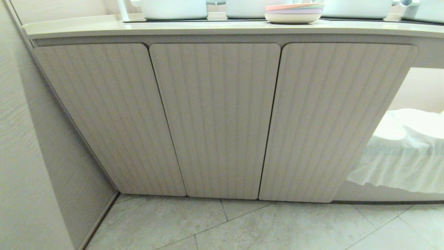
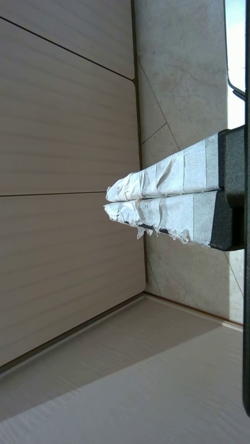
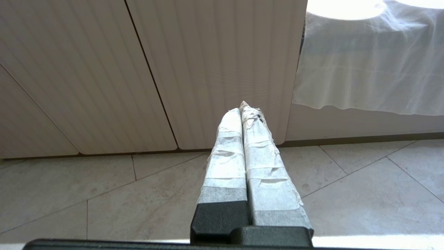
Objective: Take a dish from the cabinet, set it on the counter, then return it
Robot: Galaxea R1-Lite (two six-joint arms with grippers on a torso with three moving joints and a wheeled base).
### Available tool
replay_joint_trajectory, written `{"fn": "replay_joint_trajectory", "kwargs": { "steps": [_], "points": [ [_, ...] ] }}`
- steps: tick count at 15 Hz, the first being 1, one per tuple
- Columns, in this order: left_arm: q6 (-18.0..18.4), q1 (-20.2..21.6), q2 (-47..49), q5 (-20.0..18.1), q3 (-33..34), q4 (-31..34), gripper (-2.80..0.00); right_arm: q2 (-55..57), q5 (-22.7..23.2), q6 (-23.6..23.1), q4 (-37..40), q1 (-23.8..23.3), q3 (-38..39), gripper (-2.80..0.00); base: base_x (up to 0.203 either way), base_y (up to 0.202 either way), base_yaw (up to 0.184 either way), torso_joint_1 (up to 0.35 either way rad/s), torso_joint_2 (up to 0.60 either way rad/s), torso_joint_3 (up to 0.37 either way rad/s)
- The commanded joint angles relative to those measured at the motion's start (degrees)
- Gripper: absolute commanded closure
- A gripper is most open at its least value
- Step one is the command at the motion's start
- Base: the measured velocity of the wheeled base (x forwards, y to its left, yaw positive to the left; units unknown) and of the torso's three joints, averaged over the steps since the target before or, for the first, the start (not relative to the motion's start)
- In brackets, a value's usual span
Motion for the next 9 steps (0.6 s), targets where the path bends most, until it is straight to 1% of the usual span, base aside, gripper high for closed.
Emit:
{"fn": "replay_joint_trajectory", "kwargs": {
  "steps": [1,9],
  "points": [
    [0.0,0.0,0.0,0.0,0.0,0.0,0.0,0.0,0.0,0.0,0.0,0.0,0.0,0.0,0.0,0.0,0.0,0.0,0.0,0.0],
    [0.0,0.0,0.1,0.0,0.0,0.0,0.0,0.0,0.0,0.0,0.0,0.0,0.0,0.0,0.0,0.0,0.0,0.0,0.0,0.0]
  ]
}}
